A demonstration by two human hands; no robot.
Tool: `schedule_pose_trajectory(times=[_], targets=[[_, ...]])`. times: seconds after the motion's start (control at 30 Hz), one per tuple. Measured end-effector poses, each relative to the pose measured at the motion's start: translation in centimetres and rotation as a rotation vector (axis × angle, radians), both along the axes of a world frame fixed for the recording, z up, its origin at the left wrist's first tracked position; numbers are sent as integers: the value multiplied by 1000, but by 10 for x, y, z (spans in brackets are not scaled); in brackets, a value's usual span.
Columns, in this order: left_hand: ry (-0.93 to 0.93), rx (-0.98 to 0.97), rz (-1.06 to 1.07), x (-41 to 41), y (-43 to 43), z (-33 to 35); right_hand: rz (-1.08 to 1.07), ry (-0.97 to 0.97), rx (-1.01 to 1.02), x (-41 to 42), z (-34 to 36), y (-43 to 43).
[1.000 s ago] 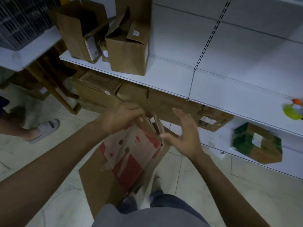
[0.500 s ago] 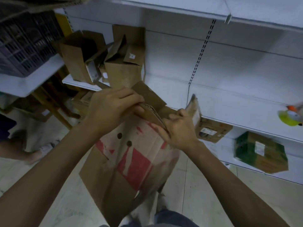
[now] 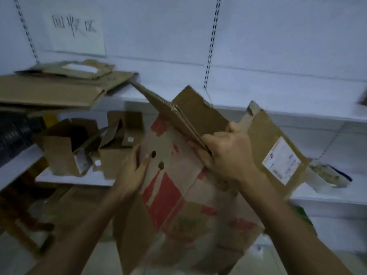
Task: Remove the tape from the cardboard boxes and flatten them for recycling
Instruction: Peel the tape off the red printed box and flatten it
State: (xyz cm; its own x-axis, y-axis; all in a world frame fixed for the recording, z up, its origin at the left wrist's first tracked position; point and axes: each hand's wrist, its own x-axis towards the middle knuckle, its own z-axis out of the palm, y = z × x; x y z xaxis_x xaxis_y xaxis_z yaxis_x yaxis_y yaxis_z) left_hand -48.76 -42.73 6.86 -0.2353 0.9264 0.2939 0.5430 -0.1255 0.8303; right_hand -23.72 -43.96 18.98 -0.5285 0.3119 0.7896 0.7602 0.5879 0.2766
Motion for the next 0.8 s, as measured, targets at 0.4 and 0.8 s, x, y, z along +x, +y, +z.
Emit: schedule_pose_trajectory(times=[0.4,0.8], targets=[[-246,340,-75,-2,18,145,-4,-120,350,-17,188,-69],[-489,547,352,-17,51,245,-242,137,373,4,289,47]])
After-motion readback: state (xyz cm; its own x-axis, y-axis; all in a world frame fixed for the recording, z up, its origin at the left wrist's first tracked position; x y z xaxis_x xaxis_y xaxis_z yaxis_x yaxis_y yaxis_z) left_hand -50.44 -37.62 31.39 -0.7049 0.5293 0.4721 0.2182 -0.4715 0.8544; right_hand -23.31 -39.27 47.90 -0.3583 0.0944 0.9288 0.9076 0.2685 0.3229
